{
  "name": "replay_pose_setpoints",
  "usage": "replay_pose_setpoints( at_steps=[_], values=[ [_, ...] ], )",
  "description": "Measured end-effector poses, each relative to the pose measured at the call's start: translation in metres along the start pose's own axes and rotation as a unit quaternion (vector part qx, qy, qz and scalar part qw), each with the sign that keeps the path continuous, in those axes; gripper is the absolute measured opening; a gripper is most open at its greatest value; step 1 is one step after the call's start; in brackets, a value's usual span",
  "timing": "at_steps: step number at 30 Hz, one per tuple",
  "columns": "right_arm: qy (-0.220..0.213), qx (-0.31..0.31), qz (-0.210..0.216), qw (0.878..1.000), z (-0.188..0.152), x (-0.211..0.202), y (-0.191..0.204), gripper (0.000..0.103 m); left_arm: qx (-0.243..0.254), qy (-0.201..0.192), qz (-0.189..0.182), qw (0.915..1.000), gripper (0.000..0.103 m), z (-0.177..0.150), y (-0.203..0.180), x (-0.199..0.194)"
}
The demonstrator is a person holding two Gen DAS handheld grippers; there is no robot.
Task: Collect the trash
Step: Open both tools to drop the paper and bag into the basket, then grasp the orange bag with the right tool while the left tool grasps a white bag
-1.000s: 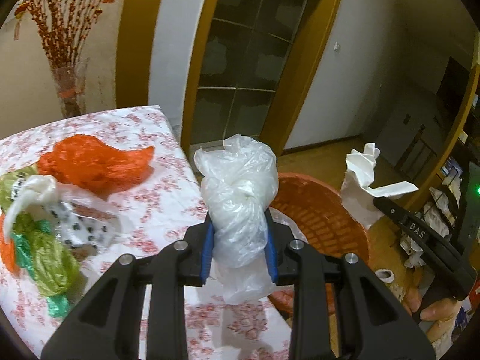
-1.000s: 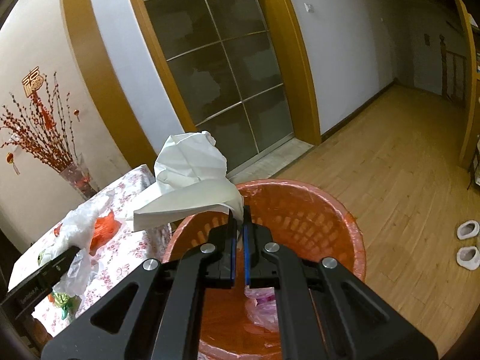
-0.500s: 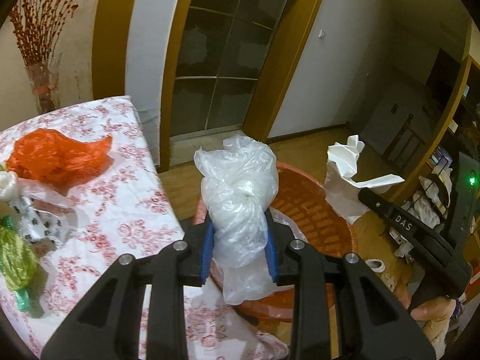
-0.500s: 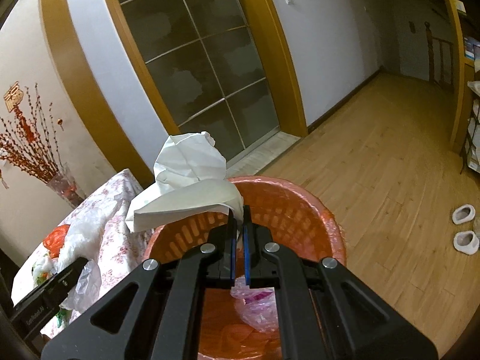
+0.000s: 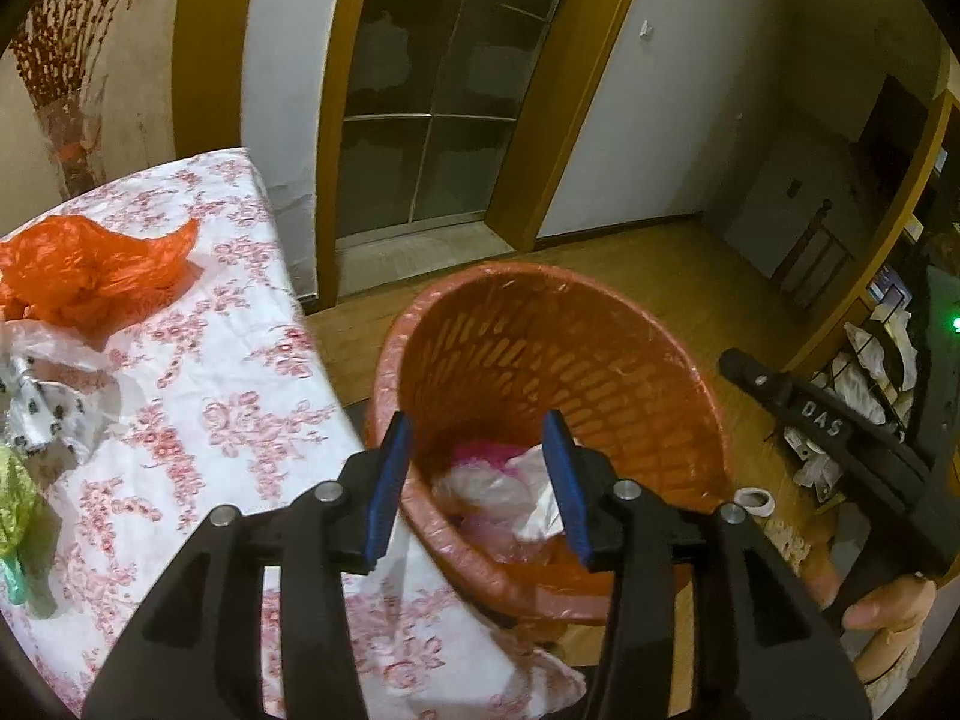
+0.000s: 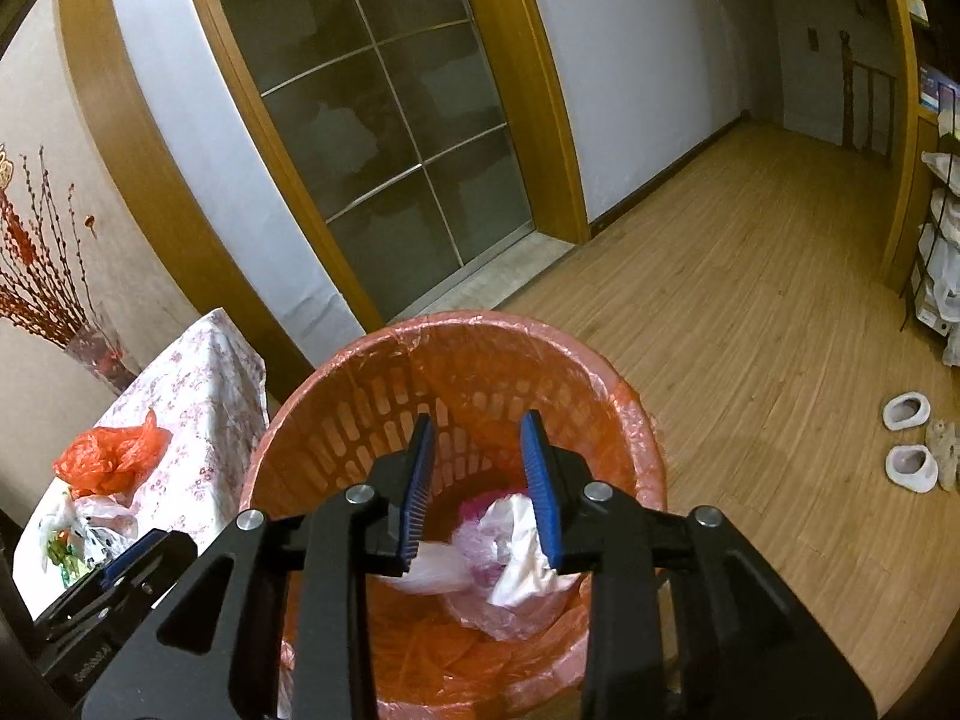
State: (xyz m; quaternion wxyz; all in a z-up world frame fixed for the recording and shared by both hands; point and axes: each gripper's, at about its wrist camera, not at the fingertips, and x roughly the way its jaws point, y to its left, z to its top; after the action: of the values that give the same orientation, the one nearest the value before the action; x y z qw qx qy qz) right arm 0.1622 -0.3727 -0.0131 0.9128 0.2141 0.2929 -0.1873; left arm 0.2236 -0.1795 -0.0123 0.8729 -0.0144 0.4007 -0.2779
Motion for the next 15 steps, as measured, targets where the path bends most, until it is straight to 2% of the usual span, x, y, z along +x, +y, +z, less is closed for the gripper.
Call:
replay_pose_setpoints(
  at_steps=[8, 15],
  values=[
    [-0.011, -0.032, 0.015, 0.999, 0.000, -0.007, 0.018, 0.031, -0.002, -0.029, 0.044, 0.9986, 0.052, -0.008, 0.032, -0.036],
    [0.004, -0.077, 0.059, 0.995, -0.008, -0.003, 0.063, 0.031, -0.033, -0.062, 0.107, 0.9918, 0.053, -0.019, 0.086, -0.084]
  ],
)
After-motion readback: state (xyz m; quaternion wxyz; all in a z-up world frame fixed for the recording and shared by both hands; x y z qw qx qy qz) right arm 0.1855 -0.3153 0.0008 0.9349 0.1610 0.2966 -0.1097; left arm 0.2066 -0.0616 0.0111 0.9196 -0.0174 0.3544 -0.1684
